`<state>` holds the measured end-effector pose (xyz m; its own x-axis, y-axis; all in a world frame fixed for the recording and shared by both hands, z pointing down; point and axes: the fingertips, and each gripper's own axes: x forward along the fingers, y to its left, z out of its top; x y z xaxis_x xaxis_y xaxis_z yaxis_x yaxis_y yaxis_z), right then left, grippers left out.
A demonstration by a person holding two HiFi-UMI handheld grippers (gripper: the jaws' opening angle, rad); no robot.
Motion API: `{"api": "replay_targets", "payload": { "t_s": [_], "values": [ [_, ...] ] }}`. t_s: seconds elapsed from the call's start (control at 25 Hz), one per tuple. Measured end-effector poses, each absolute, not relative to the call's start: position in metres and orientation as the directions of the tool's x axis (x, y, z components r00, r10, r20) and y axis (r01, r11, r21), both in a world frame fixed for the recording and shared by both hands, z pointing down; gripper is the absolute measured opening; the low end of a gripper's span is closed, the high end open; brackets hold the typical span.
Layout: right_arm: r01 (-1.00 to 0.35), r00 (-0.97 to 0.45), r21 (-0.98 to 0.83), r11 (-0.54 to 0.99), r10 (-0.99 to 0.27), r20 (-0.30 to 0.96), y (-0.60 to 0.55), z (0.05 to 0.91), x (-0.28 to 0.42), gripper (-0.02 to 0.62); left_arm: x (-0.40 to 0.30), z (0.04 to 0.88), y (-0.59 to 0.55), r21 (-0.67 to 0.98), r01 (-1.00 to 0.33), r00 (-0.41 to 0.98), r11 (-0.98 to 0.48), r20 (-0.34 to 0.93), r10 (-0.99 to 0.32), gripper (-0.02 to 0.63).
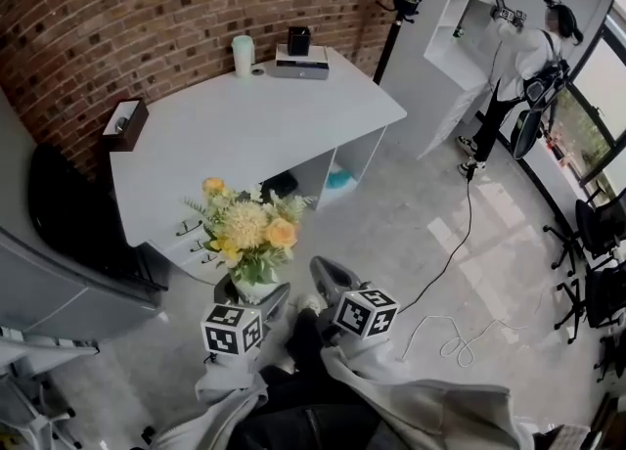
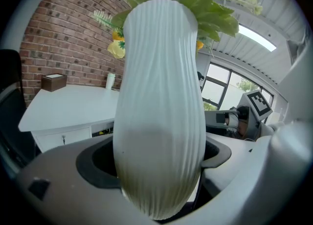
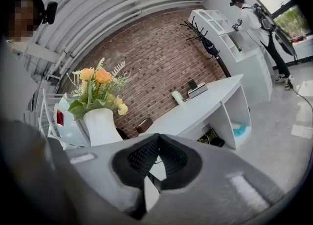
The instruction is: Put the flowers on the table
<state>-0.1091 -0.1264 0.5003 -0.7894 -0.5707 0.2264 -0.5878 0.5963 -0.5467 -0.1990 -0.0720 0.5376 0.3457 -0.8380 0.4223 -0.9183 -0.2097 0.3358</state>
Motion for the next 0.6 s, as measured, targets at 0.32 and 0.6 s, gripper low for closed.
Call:
{"api": "replay_targets", "payload": {
  "t_s": [0.32, 0.6],
  "values": [
    [-0.594, -0.782, -0.551, 0.587, -0.582, 0.223, -0.236, 0.494, -0.105, -0.002, -0.194, 0.530, -0.179, 0.323, -0.919, 0.353, -0.228, 0.410, -0.841, 0.460],
    [-0.588, -0.791, -0.546, 0.596, -0.564, 0.236, -0.319, 0.498, -0.095, -0.001, -0.193, 0.531, -0.268, 0.308, -0.929, 0.323, -0.206, 0.402, -0.856, 0.460]
  ]
}}
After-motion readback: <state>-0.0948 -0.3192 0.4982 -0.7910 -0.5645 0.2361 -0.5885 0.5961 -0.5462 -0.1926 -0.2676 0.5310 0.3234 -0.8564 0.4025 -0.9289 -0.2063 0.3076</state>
